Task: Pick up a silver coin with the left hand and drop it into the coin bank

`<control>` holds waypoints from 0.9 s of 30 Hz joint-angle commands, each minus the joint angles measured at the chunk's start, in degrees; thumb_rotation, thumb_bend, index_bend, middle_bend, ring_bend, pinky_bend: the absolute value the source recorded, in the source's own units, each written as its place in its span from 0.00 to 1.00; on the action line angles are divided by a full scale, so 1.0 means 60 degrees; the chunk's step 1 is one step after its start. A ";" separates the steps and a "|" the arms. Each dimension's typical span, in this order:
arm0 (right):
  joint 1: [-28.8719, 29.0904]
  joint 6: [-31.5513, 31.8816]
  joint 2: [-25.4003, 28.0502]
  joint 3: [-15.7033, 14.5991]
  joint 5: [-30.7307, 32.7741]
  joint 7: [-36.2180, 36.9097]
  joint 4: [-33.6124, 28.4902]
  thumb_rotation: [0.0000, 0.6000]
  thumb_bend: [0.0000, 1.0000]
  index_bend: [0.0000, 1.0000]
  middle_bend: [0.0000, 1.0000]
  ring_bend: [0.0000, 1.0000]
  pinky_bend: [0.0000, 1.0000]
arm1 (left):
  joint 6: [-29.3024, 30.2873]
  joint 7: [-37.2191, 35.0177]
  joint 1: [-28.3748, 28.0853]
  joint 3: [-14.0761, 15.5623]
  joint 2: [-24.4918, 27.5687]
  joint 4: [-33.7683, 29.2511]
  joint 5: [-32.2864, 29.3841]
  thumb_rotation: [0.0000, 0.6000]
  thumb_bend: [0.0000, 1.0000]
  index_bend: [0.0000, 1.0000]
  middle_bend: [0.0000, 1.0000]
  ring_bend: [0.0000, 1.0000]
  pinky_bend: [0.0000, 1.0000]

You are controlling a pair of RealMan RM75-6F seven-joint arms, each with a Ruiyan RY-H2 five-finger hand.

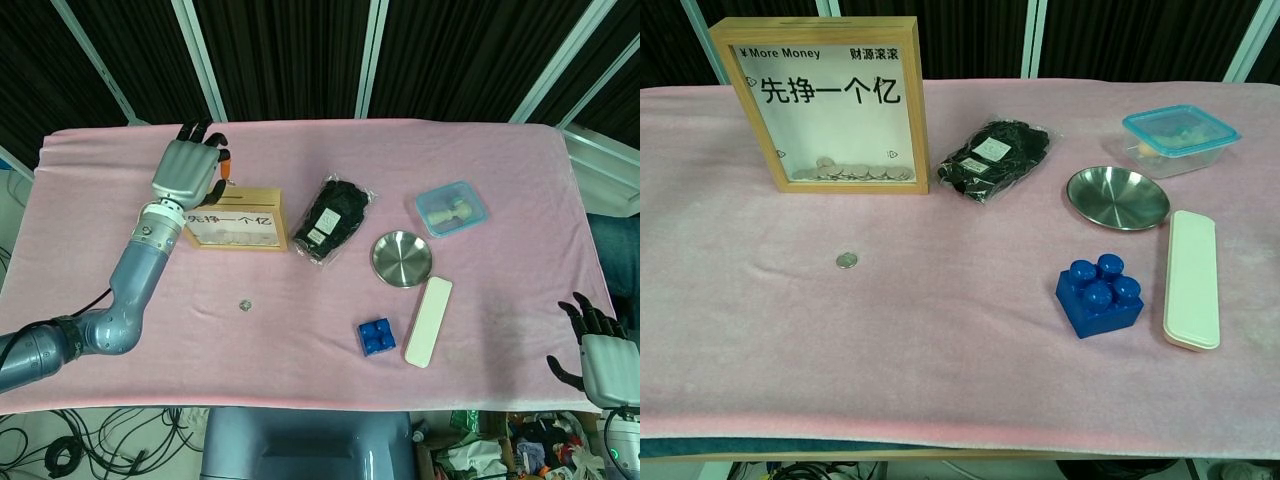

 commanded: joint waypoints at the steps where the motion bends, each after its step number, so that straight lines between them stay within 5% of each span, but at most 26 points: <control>1: 0.0000 0.0008 0.0001 -0.0007 -0.0025 -0.0002 0.0007 1.00 0.17 0.19 0.06 0.16 0.20 | 0.0016 -0.0150 -0.0029 0.0197 -0.0055 0.0139 -0.0074 1.00 0.43 0.63 0.23 0.00 0.07; 27: 0.0004 -0.0014 0.0023 -0.0007 -0.0027 0.0032 0.0016 1.00 0.17 0.19 0.06 0.16 0.20 | -0.0042 -0.0945 -0.0247 0.1010 -0.0184 0.0528 -0.0435 1.00 0.43 0.63 0.23 0.01 0.07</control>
